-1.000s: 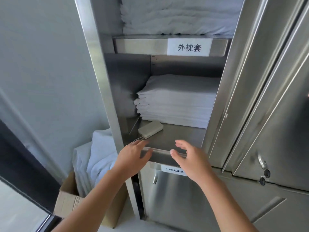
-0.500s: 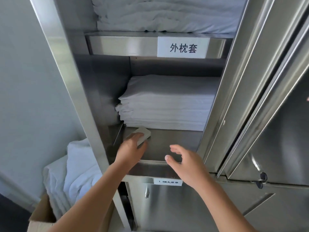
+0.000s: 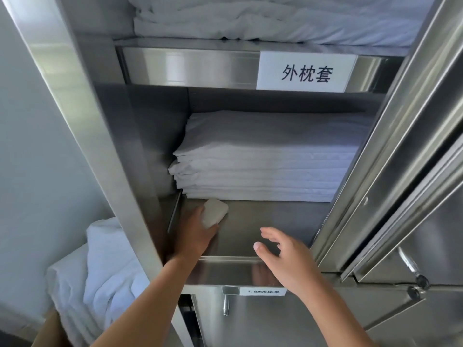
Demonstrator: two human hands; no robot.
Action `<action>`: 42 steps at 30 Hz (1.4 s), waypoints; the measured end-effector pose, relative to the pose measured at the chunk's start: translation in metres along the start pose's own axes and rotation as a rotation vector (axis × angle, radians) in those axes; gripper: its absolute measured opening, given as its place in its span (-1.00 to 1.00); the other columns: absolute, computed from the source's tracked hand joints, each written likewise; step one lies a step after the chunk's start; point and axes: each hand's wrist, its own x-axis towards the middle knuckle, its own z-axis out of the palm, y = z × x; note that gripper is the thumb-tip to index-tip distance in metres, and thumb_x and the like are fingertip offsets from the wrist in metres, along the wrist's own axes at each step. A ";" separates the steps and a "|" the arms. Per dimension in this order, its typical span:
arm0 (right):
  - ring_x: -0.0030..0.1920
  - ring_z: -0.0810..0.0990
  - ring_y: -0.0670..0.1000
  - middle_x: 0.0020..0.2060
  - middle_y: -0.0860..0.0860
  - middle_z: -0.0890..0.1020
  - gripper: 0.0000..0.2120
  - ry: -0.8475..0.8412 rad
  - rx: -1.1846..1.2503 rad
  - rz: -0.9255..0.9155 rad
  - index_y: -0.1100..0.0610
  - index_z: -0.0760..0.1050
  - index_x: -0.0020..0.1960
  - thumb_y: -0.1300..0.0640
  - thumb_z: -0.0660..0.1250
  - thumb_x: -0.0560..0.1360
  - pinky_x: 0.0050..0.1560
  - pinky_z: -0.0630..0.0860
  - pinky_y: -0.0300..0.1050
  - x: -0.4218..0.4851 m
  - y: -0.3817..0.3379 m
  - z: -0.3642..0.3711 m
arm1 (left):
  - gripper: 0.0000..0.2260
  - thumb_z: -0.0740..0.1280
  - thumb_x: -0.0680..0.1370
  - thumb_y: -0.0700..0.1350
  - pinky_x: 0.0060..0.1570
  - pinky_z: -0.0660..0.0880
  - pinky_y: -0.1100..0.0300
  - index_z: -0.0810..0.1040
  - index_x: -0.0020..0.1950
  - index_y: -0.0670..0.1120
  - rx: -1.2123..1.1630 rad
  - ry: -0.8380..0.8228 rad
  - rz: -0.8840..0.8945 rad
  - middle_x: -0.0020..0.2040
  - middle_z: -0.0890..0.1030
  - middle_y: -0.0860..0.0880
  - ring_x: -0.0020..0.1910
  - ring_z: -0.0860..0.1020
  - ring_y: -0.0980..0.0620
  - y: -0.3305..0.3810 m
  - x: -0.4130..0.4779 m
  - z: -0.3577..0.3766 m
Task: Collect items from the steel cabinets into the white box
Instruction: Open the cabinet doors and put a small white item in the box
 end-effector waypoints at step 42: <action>0.32 0.54 -0.13 0.27 -0.20 0.62 -0.59 0.286 0.016 0.215 -0.08 0.52 0.35 -0.19 0.33 0.55 0.32 0.49 -0.03 -0.135 0.058 -0.046 | -0.53 0.56 0.33 0.09 0.11 0.52 0.16 0.58 0.23 0.17 -0.263 -0.210 0.317 0.07 0.62 0.21 0.05 0.58 0.17 0.068 -0.172 -0.007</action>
